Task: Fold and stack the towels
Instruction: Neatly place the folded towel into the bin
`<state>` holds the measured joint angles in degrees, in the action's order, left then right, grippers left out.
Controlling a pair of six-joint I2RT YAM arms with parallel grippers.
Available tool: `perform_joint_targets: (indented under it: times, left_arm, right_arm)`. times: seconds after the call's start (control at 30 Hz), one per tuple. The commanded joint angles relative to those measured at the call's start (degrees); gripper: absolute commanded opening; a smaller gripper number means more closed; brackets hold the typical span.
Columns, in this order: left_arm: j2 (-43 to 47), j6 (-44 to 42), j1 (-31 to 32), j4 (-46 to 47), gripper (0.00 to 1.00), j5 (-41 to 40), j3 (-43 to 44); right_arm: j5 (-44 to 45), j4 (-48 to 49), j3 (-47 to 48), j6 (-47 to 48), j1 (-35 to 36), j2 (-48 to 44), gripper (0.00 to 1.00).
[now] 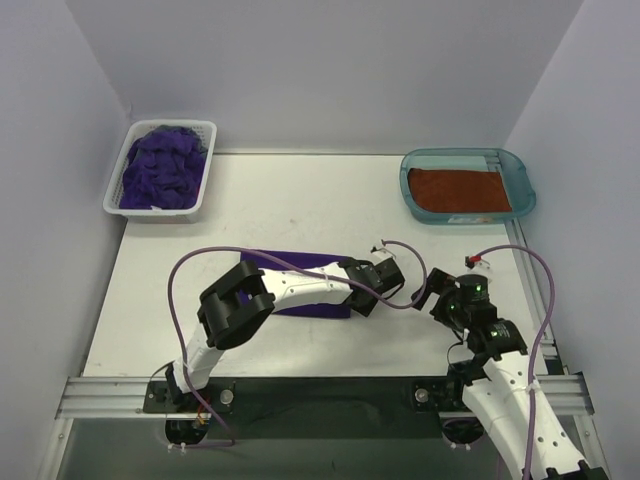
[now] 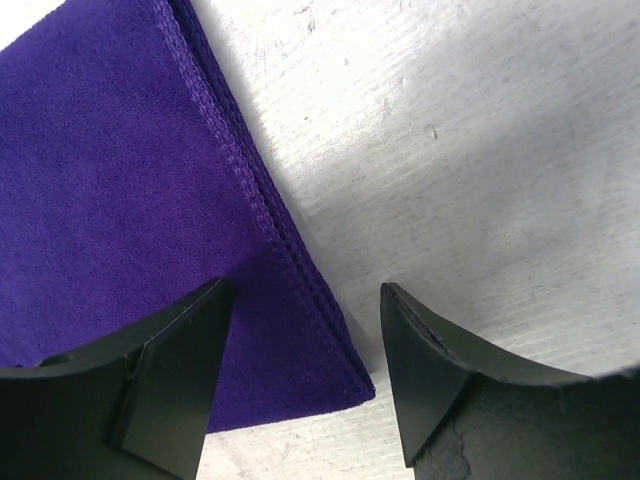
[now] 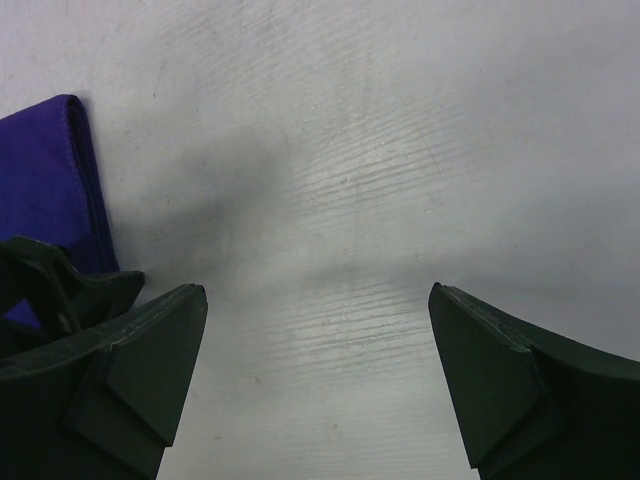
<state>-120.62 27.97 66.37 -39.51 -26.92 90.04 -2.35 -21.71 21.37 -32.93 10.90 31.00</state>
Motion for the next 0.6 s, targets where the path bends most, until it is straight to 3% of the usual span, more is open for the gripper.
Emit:
perform_joint_targets:
  times: [0.0, 0.13, 0.23, 0.27, 0.33, 0.57]
  left_arm:
    - [-0.93, 0.24, -0.10, -2.15, 0.71, 1.25, 0.49]
    - [-1.64, 0.95, -0.10, -2.33, 0.67, 3.44, -1.26]
    - [-2.78, 1.82, -0.10, -3.29, 0.51, 4.33, -1.97]
    - [-3.04, 2.26, -0.10, -3.38, 0.32, 4.50, -2.15]
    - [-4.10, 3.06, -0.19, -4.00, 0.19, 4.59, -2.15]
    - [-2.18, 3.41, -1.68, -4.09, 0.00, 4.33, -3.38]
  right_arm:
    - [0.95, 0.44, 0.34, -0.56, -0.26, 1.07, 1.00]
    - [0.50, 0.97, -0.01, -1.26, -0.17, 1.43, 0.99]
    - [0.24, 1.24, -0.10, -1.70, -0.26, 1.16, 0.99]
    - [-0.02, 1.32, -0.18, -1.79, -0.17, 0.99, 0.99]
    - [-0.37, 1.94, -0.53, -1.96, -0.17, 0.64, 0.99]
    - [-8.89, 9.40, -4.30, -4.95, -0.26, 0.72, 0.99]
